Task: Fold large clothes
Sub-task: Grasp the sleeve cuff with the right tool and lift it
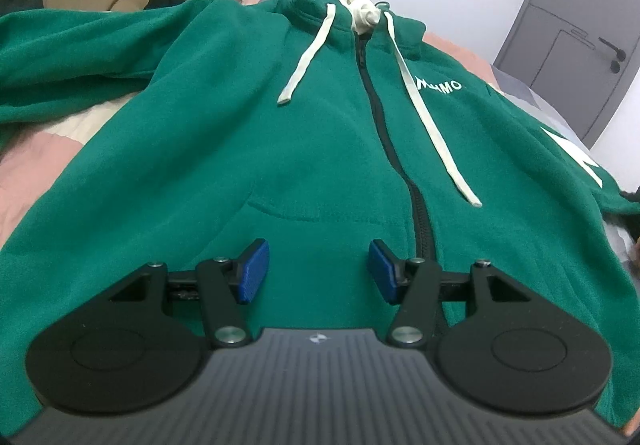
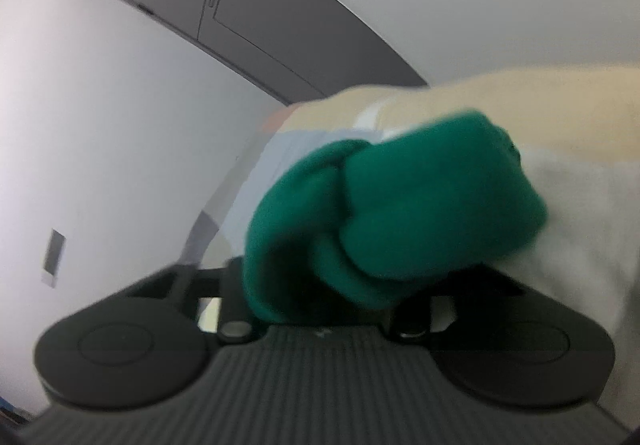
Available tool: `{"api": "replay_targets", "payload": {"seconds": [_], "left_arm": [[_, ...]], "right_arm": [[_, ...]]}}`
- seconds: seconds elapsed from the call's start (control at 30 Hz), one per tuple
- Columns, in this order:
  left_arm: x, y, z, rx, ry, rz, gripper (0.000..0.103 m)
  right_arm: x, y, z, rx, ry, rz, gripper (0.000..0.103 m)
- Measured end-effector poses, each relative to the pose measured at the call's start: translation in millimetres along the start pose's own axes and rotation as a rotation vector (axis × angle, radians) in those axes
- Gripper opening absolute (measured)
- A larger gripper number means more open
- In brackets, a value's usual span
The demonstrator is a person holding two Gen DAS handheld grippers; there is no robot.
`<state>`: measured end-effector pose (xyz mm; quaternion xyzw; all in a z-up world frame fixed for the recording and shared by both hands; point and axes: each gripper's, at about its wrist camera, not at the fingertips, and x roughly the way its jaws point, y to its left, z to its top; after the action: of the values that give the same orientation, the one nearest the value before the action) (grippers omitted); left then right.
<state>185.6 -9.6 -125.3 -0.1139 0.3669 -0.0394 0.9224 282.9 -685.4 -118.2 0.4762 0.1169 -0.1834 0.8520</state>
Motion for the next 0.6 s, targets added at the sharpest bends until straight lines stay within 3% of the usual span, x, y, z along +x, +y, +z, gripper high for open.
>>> {"api": "replay_targets", "payload": {"seconds": [0.17,0.43,0.6], "left_arm": [[6,1,4,-0.029,-0.015,0.006,0.061],[19,-1,17,-0.022,-0.028,0.043,0.061],[25,0,25,-0.038,-0.020,0.044,0.061]], "right_arm": [[17,16,29,-0.128,-0.034,-0.020,0.013],[50,59,75,-0.332,-0.133,-0.060,0.012],[57,98,75,-0.444,-0.160,-0.071,0.012]]}}
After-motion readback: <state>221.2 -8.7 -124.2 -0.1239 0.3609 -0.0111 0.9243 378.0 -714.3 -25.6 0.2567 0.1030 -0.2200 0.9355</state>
